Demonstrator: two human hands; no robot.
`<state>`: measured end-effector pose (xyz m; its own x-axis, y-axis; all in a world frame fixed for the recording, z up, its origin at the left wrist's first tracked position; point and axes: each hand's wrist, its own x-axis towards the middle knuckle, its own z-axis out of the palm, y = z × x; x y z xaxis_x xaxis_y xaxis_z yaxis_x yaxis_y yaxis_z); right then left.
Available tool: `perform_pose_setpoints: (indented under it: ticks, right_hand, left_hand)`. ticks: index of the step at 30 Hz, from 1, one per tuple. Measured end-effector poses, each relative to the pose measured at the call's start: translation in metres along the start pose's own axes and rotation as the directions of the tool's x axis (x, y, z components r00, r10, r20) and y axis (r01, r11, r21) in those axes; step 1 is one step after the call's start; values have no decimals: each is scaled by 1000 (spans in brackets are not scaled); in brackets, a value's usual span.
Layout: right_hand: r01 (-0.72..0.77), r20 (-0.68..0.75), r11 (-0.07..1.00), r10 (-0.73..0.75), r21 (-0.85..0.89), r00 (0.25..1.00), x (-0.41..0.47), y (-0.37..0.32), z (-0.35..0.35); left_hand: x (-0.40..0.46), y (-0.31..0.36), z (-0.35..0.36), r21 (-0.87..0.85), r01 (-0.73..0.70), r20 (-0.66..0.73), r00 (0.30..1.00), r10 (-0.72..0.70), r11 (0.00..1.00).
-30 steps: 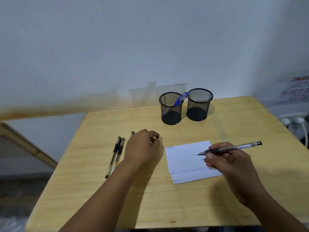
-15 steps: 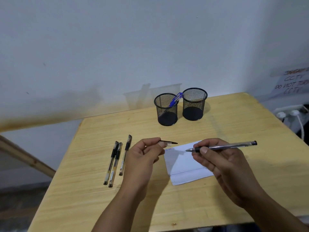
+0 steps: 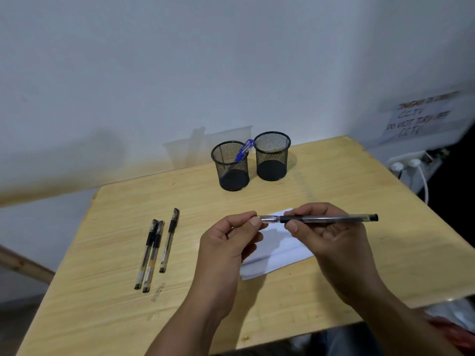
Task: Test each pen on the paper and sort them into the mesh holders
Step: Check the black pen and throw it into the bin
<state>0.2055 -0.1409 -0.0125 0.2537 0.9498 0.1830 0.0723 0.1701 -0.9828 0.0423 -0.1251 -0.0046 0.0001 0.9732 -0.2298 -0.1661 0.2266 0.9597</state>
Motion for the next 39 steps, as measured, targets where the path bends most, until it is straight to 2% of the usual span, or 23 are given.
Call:
perform_pose_setpoints:
  ticks: [5,11,17,22,26,28,30,32,34,36,37,39]
  right_hand:
    - [27,-29,995,-30,-95,999,0,4,-10]
    - [109,-70,993,-112,-37,991,-5,4,-22]
    - [117,-110,992,-112,48,988,-10,7,-35]
    - [3,-145,1000,-1,15,989,-10,12,-56]
    - [-116,-219,950,184,290,958,-16,18,-80]
    - [-130,-264,924,235,360,936,-22,21,-96]
    - [-135,-312,891,288,433,905,-29,22,-116]
    - [-137,-372,856,354,499,858,-40,22,-139]
    - [-131,-453,848,397,513,798,-57,26,-164]
    - [-130,-533,861,417,492,736,-77,35,-187]
    - [-143,-573,867,431,478,697,-90,43,-200]
    - [-212,-607,858,486,467,628,-109,58,-215]
  left_hand:
    - [-3,1,11,-12,4,43,999,-3,1000]
    - [-6,0,26,-6,-6,93,996,7,1000]
    - [-6,-5,42,-35,13,154,988,-7,999]
    - [-2,-14,60,62,13,243,970,-28,998]
    - [1,-27,87,163,41,309,947,-91,986]
    - [3,-36,103,291,-18,342,936,-86,957]
    - [6,-46,117,422,-158,410,911,-33,893]
    - [6,-57,133,520,-346,522,852,30,781]
    - [4,-68,149,564,-562,665,743,71,605]
    - [3,-78,167,530,-753,806,591,45,390]
    - [0,-85,180,492,-817,858,513,-9,301]
    - [2,-93,195,444,-885,895,434,-98,138]
